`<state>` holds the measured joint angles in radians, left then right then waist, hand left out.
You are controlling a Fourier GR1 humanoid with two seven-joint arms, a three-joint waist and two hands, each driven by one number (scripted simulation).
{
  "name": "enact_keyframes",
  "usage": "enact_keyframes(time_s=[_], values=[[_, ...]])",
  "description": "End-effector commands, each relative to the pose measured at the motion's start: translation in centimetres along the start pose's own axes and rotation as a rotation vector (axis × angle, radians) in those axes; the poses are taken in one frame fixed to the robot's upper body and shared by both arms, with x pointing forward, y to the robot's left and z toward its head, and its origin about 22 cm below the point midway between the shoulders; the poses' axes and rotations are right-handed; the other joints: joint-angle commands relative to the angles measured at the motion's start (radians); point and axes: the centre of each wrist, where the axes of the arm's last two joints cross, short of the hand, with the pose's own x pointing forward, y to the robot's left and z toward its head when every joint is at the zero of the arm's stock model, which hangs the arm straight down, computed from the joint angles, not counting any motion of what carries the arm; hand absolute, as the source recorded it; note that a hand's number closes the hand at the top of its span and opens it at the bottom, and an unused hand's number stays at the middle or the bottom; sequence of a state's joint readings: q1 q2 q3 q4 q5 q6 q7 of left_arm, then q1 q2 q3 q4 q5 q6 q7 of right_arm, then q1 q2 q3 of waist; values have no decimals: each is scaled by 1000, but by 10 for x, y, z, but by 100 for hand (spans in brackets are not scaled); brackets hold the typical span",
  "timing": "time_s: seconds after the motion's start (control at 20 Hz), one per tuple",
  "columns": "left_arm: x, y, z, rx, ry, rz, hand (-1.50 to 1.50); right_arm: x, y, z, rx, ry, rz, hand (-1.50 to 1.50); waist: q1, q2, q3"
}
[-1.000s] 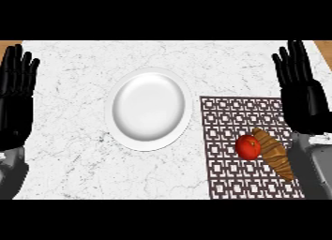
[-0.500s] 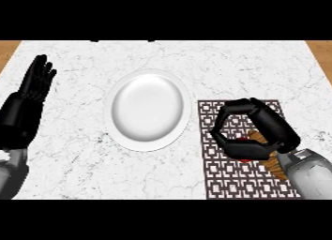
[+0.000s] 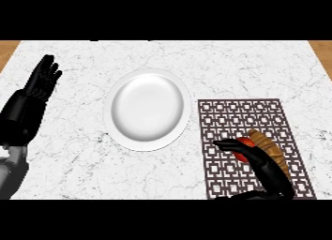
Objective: Pick the croissant from the placemat and place it in the plate
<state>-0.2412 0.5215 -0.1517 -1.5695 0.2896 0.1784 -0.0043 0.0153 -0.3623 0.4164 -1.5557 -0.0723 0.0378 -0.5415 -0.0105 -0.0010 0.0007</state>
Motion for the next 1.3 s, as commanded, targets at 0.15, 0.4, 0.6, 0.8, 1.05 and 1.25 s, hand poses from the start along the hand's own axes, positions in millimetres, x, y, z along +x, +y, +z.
enact_keyframes(time_s=[0.15, 0.4, 0.6, 0.8, 1.05, 1.25], values=[[20, 6, -7, -4, -5, 5, 0, 44, -77, 18, -32, -59, 167, -150, 2, -3, -1], [5, -2, 5, -5, 10, 3, 0, 84, -109, 2, 57, 145, 457, -150, 8, -4, -3], [19, 8, -16, 2, 1, -13, 0, 122, -136, -11, 186, 351, 683, -150, -2, -1, -6], [9, -6, -8, -12, 4, 8, 0, 143, -138, -11, 360, 530, 785, -150, -2, -2, -4], [6, -13, 1, -34, 4, 4, 0, 138, -124, -20, 477, 685, 803, -150, 19, 1, -2], [12, -1, -15, -6, 18, 10, 0, 112, -108, -17, 494, 720, 822, -150, 12, 2, -1]])
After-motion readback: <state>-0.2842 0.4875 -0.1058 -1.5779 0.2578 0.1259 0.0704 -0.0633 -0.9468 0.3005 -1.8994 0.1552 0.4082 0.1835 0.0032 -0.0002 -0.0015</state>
